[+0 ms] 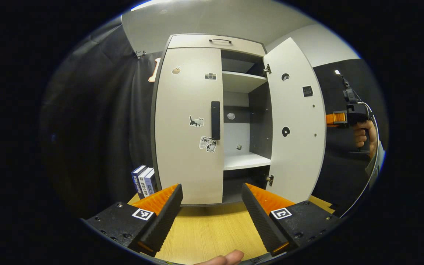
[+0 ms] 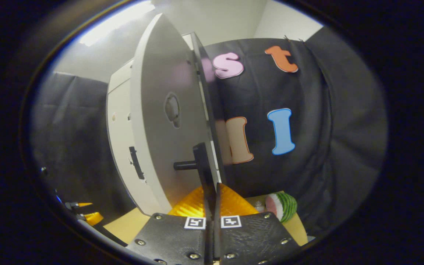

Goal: Open the right door of the double-door shoe cabinet with the right hand, and open the left door with the left hand.

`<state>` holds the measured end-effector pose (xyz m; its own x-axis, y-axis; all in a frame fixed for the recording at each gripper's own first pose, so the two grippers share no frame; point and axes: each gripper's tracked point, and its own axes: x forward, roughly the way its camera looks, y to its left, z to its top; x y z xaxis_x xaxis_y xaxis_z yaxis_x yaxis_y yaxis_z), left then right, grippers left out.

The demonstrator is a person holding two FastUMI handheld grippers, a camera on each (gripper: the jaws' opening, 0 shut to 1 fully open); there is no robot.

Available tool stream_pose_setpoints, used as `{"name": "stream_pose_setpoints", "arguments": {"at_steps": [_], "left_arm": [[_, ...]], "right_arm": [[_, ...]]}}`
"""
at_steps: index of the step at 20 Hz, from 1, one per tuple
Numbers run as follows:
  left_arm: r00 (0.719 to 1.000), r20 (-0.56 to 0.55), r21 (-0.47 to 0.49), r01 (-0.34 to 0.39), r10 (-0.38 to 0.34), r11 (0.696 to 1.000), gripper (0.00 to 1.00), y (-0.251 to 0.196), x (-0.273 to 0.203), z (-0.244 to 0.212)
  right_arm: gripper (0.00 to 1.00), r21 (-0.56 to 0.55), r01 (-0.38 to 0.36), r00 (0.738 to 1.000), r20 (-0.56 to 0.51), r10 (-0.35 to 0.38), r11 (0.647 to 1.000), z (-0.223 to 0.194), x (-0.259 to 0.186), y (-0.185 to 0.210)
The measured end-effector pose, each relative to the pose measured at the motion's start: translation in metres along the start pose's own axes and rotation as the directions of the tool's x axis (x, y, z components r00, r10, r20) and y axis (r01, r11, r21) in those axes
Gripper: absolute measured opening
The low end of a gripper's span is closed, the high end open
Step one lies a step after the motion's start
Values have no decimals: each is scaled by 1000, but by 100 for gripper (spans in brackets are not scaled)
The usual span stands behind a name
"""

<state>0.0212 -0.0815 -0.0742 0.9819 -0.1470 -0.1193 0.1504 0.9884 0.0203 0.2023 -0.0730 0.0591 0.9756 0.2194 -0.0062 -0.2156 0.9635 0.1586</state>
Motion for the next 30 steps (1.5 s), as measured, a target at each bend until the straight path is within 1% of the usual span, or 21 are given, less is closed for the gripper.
{"name": "stream_pose_setpoints", "arguments": {"at_steps": [2, 3, 6, 8, 9, 10, 11, 12, 13, 14, 15, 16, 17, 20, 21, 25, 26, 27, 28, 29, 30], "left_arm": [[1000, -1, 9, -7, 7, 1000, 100, 3, -1, -1], [1000, -3, 16, -10, 10, 1000, 100, 4, -2, -1], [1000, 0, 20, -18, 19, 1000, 100, 8, 0, 0], [1000, 5, -22, -22, 22, 1000, 99, 8, 4, 2], [1000, 10, -45, -10, 10, 999, 99, 5, 7, 6], [1000, 16, -54, -2, 3, 999, 99, 4, 11, 11], [1000, 22, -48, -8, 9, 999, 98, 8, 16, 16], [999, 27, -29, -25, 26, 999, 98, 14, 20, 21], [998, 39, -14, -42, 43, 999, 99, 18, 26, 29], [997, 52, -6, -54, 55, 999, 99, 22, 33, 37], [997, 58, -4, -57, 57, 998, 98, 23, 41, 42], [996, 57, -2, -63, 63, 998, 98, 24, 49, 46], [996, 49, -2, -75, 75, 997, 98, 28, 56, 48], [996, 43, -1, -81, 80, 997, 98, 30, 85, 57], [996, 38, -4, -77, 77, 997, 98, 29, 95, 59], [999, 16, -44, -48, 49, 998, 98, 20, 136, 65], [999, 10, -56, -39, 39, 998, 98, 16, 147, 67], [1000, 5, -66, -23, 23, 998, 98, 12, 156, 70], [1000, -8, -74, -12, 11, 997, 98, 9, 165, 71], [1000, -18, -78, -5, 4, 997, 98, 7, 173, 73], [1000, -23, -79, -4, 2, 997, 98, 5, 180, 76]], "right_arm": [[1, -10, -7, 1000, -2, 7, 1000, -4, 1, 9], [1, -4, -5, 1000, 1, 5, 1000, -4, 1, 6], [1, 18, -36, 999, 0, 36, 999, -3, 1, 4], [1, 23, -44, 999, 13, 44, 999, -2, 1, 5], [1, 25, -44, 999, 19, 43, 999, -2, 1, 5], [2, 24, -29, 999, 16, 29, 999, -4, -1, 3], [8, 16, -10, 1000, 15, 10, 1000, -9, 0, -4], [10, -5, 12, 999, 30, -12, 1000, -8, -6, -12], [36, -17, 49, 997, 56, -48, 999, -4, -15, -20], [46, -17, 85, 994, 70, -84, 996, -2, -21, -30], [67, -6, 97, 992, 76, -97, 995, -5, -27, -35], [89, 10, 83, 992, 91, -84, 997, -5, -36, -34], [100, 17, 87, 990, 106, -89, 996, -3, -46, -36], [100, 31, 159, 975, 150, -162, 987, 2, -76, -51], [100, 40, 167, 972, 162, -171, 985, 4, -88, -48], [99, 37, 138, 974, 175, -142, 990, 0, -128, -23], [94, 35, 145, 973, 178, -148, 989, -1, -137, -19], [99, 37, 154, 972, 171, -158, 987, -8, -145, -15], [94, 30, 159, 975, 154, -162, 987, -16, -153, -8], [99, 14, 160, 977, 140, -160, 987, -24, -158, -1], [99, -2, 167, 978, 125, -166, 986, -32, -163, 5]]}}
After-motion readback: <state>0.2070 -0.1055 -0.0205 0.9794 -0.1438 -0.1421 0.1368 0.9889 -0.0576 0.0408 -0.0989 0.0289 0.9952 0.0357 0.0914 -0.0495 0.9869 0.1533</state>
